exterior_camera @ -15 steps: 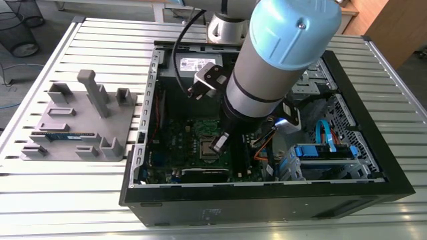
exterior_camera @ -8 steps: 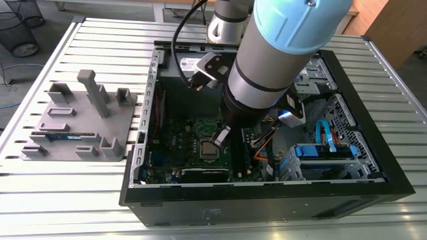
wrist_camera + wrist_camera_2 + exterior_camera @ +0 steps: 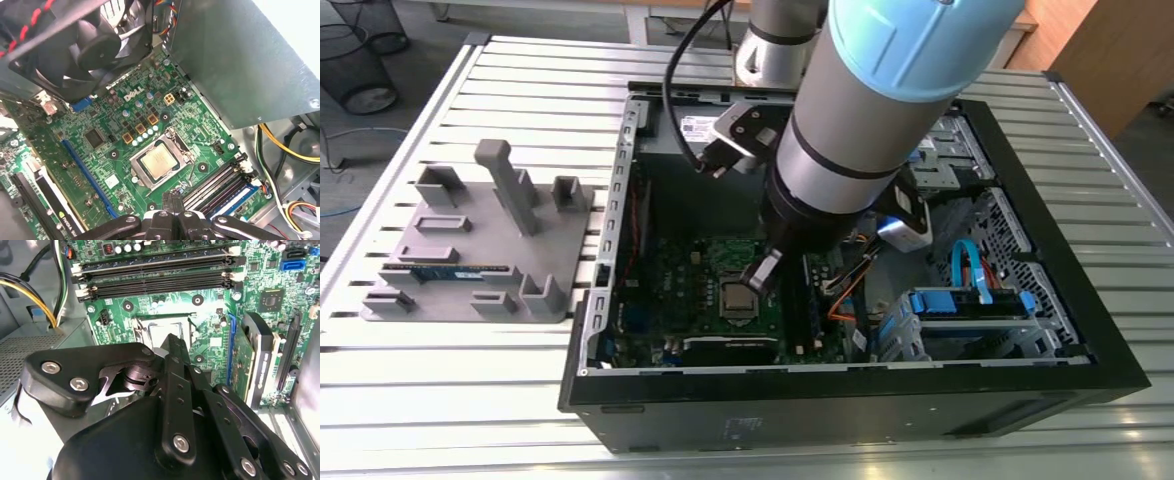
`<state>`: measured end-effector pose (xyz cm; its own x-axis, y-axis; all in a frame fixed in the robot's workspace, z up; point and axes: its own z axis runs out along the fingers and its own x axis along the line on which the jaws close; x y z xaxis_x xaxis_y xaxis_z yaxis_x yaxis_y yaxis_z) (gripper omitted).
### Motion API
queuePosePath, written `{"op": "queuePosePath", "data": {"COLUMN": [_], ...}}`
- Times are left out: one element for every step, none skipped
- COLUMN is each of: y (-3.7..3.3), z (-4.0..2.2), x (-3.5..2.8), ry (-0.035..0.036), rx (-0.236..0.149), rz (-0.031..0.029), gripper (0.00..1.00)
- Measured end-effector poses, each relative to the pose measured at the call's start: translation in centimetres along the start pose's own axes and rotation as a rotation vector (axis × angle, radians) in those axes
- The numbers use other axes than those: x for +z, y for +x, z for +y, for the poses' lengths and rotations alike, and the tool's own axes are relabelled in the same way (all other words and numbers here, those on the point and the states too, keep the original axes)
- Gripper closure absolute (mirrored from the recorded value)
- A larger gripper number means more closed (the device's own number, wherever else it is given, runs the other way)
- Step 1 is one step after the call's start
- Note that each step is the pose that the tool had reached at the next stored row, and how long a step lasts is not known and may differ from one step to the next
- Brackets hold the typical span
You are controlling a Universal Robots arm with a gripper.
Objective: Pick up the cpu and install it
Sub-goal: 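Install the first cpu locking lever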
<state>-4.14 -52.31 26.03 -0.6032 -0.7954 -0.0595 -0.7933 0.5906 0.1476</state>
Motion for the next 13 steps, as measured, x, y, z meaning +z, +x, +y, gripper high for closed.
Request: {"op": "queuePosePath", "data": {"y": [-0.02,-0.03,-0.05,-0.07,-0.10,-0.12,-0.17,-0.23,-0.34,-0.49,-0.64,-0.77,-0.88], "z": [0.04,0.09,0.14,0.18,0.23,0.26,0.31,0.36,0.44,0.55,0.66,0.76,0.83], "x": [-0.30,-0.60,-0.92,-1.22,-1.47,-1.62,-1.70,-1.70,-1.69,-1.67,-1.64,-1.62,-1.59], "ry": [-0.0001,0.0000,0.0000,0.0000,0.0000,0.0000,0.0000,0.0001,0.0003,0.0007,0.0009,0.0012,0.0013], "rx": [0.000,0.000,0.000,0.000,0.000,0.001,0.002,0.003,0.004,0.005,0.007,0.009,0.011], "rz": [-0.0001,0.0000,0.0000,-0.0001,0.0000,-0.0002,-0.0004,-0.0007,-0.0007,-0.0002,-0.0003,-0.0005,-0.0009], "gripper": [0.89,0.89,0.89,0.89,0.89,0.89,0.89,0.89,0.89,0.89,0.89,0.89,0.89]}}
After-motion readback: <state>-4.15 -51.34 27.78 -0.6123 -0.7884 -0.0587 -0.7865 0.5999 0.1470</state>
